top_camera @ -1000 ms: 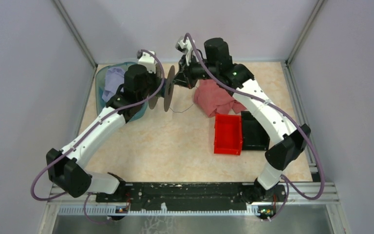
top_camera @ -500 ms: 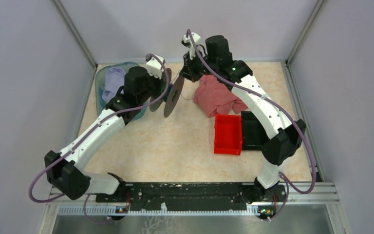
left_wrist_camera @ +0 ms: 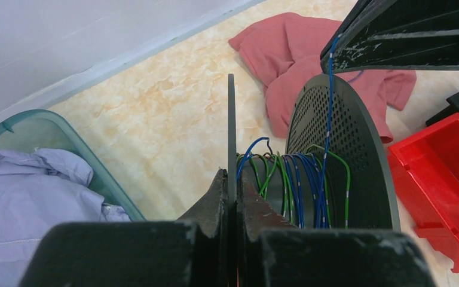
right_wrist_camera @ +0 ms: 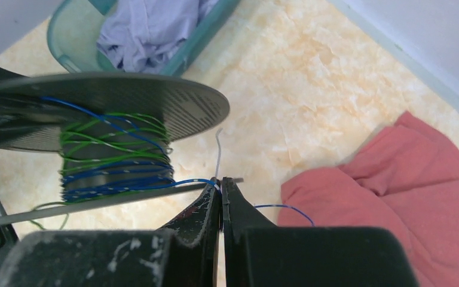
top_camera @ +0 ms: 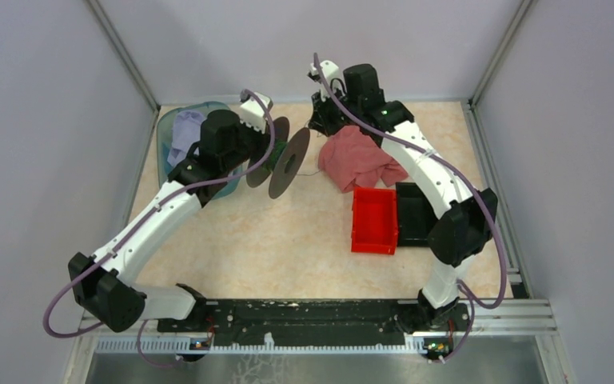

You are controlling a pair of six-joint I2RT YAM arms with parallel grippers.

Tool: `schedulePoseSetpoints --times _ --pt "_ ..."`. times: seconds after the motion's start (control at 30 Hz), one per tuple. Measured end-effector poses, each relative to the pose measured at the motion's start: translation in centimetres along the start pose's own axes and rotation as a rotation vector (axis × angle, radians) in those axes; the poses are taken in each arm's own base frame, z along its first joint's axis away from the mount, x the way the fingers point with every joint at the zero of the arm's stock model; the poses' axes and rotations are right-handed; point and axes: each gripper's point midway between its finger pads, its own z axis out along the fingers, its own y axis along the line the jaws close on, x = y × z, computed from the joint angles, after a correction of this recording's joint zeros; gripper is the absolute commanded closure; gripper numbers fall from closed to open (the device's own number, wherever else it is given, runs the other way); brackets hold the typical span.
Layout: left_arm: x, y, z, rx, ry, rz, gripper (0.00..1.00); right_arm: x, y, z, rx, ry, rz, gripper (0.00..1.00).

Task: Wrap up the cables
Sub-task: Wrap the cable around the cable reel.

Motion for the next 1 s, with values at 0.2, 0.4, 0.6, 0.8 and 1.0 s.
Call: schedulePoseSetpoints --times 0.2,0.4,0.6,0.8,1.0 --pt "-0.2 -0.3 -0.2 0.026 0.005 -0.015 1.0 3.6 -1.6 0.8 0.003 0.055 0.042 0.92" --pt "-0.7 -0.4 -0.5 0.052 0.003 -0.044 1.0 7.1 -2.2 1.6 -0.026 0.098 0.07 0.88" --pt "-0.6 -0.2 -0.7 0.07 0.014 -0.071 1.0 10.1 -1.4 2.8 -0.092 0.141 0.096 0.83" --pt "-0.9 0.0 -0.9 0.075 0.009 -0.084 1.0 12.7 -0.8 3.1 -0.138 0.184 0.119 0.77" --pt "-1.9 0.3 -1.4 0.077 -0.006 -0.088 1.0 12.9 -2.1 2.7 -0.14 0.156 0.128 0.65"
